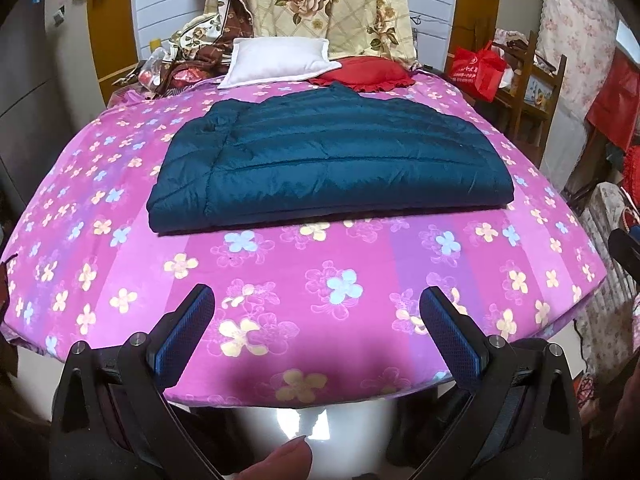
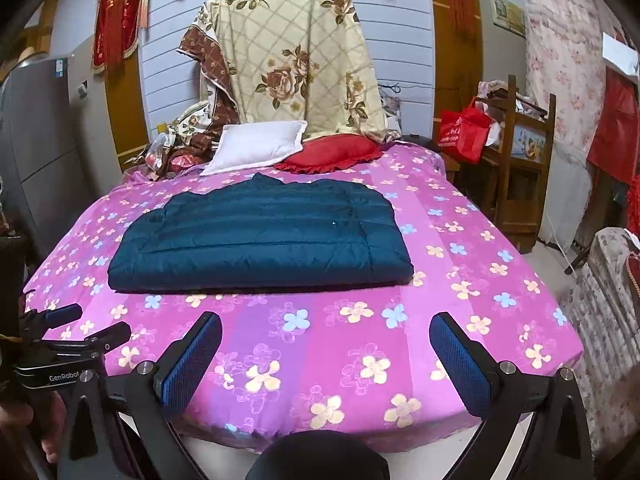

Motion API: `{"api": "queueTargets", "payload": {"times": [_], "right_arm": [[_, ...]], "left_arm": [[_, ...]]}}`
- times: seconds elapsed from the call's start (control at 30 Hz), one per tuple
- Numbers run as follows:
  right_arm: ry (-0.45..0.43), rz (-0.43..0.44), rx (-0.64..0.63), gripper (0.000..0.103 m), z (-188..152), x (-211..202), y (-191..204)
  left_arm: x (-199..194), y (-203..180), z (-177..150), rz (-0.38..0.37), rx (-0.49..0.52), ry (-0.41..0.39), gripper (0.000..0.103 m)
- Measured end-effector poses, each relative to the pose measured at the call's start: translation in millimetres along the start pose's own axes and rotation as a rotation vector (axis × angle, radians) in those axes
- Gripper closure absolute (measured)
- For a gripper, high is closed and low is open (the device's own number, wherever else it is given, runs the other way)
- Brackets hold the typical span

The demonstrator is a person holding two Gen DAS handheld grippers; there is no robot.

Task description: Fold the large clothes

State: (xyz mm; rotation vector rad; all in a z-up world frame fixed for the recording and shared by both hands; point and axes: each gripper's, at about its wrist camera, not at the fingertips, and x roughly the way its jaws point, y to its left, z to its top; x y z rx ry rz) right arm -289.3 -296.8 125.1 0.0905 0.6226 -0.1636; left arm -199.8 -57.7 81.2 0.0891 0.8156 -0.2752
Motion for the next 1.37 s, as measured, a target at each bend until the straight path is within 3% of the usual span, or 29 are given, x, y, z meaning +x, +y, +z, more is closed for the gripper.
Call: {"api": "queueTargets", "payload": {"times": [0.93,1.23,1.37], "right_arm": [[0.004,0.01,0.023,0.0,-5,1,-2],[-0.003,-0.003,0.027,0.0,-9,2,-7],[-0.004,0.005,0.038,0.0,-10,1,-10]], "left_arm": [[3,-2,-1,0.002,-0.008,0.018,0.0],[4,-5,-3,-0.027,0.001,0.019,0.0],[-1,-9,-1,-0.017,0.015,-0.019,0.0]]}}
